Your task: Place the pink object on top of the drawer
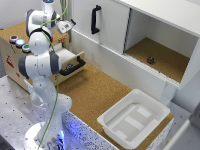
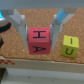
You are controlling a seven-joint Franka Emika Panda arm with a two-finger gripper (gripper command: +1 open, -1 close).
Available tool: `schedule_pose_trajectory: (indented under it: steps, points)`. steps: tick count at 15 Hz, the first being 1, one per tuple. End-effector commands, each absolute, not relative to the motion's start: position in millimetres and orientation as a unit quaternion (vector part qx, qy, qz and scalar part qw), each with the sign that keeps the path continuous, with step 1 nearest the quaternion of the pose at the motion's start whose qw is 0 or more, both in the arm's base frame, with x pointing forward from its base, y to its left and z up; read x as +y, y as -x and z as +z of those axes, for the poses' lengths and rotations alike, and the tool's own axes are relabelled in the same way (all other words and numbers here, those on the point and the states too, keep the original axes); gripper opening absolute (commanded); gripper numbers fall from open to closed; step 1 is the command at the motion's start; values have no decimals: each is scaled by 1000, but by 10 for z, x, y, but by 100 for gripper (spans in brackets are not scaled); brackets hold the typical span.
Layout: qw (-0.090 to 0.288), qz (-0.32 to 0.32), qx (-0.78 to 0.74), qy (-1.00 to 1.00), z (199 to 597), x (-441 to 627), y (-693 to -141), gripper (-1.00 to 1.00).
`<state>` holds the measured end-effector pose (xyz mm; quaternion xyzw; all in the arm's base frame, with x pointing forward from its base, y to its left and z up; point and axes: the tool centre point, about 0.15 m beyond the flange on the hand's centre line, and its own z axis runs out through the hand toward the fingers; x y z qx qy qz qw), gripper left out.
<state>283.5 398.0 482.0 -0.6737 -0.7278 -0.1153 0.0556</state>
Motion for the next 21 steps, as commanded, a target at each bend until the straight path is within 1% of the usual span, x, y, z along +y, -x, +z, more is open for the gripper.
schedule_pose_trajectory:
  steps: [1,4,7,8,9,11,12,15,16,18,21]
  points:
    - [76,-77,-733,672,4811,4462,-2691,-100]
    - [60,-79,-738,668,4678,4704,-2727,-100]
    - [-7,-84,-738,670,4424,4832,-2811,-100]
    - [-6,-74,-731,678,4316,4841,-2868,-100]
    - [-18,-73,-730,679,4269,4842,-2891,-100]
    - [-22,-74,-717,693,4280,4786,-2969,-100]
    - [-19,-78,-712,697,4347,4761,-2979,100]
    - [19,-90,-704,704,4637,4682,-2874,100]
    - [25,-96,-700,707,4706,4653,-2850,100]
    - [31,-111,-689,716,4872,4567,-2830,100]
    - [25,-125,-682,720,5022,4413,-2838,100]
